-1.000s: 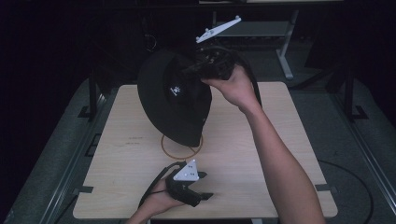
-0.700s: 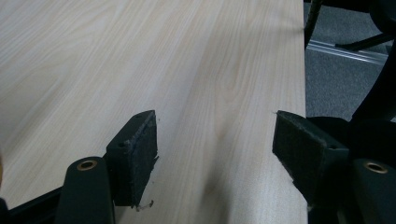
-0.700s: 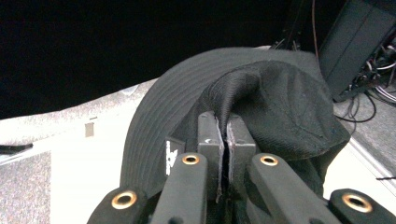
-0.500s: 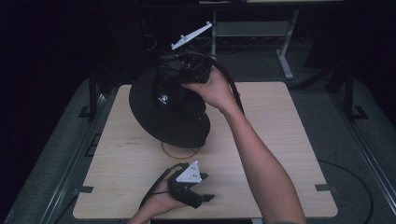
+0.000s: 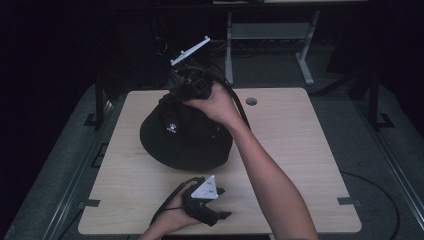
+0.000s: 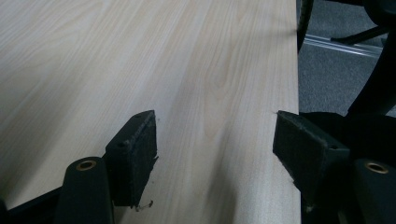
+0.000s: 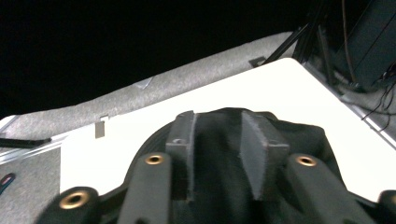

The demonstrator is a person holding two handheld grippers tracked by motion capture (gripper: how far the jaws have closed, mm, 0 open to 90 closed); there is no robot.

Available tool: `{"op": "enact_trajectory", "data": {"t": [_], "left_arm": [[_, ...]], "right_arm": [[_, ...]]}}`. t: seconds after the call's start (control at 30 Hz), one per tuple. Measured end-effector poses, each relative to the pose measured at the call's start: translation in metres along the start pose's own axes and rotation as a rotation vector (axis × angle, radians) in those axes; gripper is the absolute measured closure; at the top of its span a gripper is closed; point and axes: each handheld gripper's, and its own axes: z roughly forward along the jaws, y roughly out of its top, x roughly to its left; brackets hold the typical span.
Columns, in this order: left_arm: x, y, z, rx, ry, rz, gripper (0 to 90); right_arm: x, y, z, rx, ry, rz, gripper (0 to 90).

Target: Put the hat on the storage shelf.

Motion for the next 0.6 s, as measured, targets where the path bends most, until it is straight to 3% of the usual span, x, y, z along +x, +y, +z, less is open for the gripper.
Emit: {"op": "enact_trajectory", "data": {"t": [0.17, 0.6], "left_arm": [[0.0, 0.0, 0.0, 0.002, 0.002, -0.001, 29.4], [-0.002, -0.002, -0.002, -0.009, 0.005, -0.008, 29.2]], "right_arm": [[-0.004, -0.007, -0.009, -0.038, 0.025, 0.03, 50.8], [-0.012, -0.03, -0.037, -0.097, 0.005, 0.072, 45.5]]}}
